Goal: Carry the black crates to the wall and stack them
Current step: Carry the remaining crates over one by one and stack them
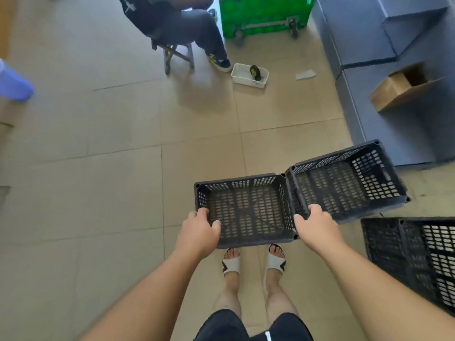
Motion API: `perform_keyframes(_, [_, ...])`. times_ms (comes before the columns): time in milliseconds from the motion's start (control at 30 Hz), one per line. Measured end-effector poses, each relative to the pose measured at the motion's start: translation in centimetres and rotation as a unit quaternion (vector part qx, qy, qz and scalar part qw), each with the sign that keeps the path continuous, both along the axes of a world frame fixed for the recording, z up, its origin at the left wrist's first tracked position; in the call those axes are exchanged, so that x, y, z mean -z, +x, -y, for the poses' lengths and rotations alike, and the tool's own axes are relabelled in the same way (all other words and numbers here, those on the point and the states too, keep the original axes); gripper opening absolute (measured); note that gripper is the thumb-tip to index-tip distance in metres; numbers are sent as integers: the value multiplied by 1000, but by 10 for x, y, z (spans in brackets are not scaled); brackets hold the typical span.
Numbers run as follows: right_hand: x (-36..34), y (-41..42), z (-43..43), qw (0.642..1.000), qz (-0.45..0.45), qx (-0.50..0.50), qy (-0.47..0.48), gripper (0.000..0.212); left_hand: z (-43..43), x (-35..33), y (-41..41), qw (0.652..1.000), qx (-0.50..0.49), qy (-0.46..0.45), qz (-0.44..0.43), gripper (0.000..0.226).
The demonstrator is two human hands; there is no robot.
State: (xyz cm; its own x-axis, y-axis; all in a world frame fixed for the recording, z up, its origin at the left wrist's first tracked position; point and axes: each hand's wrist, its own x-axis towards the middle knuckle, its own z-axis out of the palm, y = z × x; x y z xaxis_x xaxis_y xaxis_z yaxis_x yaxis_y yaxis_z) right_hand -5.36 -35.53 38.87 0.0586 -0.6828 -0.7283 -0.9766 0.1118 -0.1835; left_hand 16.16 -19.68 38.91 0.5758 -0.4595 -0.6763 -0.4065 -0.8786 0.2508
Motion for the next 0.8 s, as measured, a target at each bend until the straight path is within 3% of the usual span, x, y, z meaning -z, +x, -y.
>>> perform_keyframes(400, [183, 6, 46, 999, -17, -1, 43, 57, -2, 174, 11, 989, -145, 31, -27, 51])
perform_keyframes(800, [367, -5, 50, 996, -43, 72, 20, 60, -23, 352, 48, 981, -187, 55, -7, 48])
